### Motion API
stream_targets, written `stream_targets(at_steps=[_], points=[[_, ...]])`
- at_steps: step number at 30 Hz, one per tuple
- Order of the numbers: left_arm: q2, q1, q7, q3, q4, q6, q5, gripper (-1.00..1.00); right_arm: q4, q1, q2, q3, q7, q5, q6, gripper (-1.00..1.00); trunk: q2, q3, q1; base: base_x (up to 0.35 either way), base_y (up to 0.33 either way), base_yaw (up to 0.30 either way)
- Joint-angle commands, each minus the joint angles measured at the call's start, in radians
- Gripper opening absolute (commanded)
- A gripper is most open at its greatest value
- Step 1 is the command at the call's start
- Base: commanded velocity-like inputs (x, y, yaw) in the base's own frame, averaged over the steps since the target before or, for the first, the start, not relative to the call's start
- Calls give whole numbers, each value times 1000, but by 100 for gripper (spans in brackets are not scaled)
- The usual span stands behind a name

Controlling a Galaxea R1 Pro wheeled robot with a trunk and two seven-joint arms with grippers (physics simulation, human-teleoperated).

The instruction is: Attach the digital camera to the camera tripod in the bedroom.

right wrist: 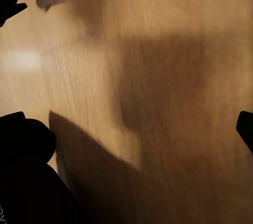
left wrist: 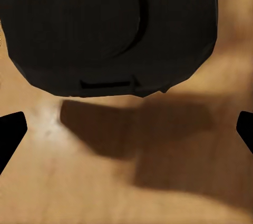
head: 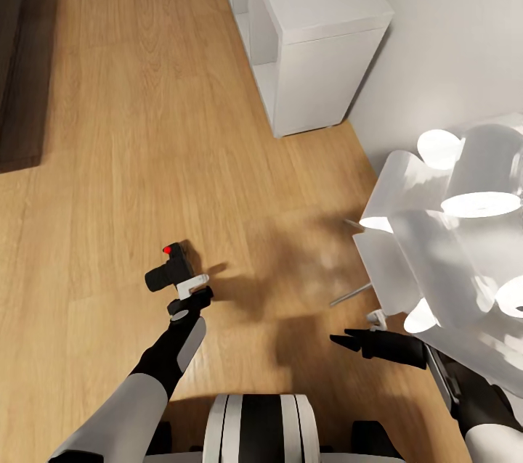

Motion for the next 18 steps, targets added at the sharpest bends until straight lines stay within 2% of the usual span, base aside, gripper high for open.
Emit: stream_targets(at_steps=[1,18], points=[[1,0,9,-5,-2,4,6,100,-2,-1,1,-3,7,8,8,100,0,-1,0,0,0,0],[-1,0,23,-4,-2,-1,4,100,-11,0,3,-2,10,8,9,100,0,-1,0,0,0,0]])
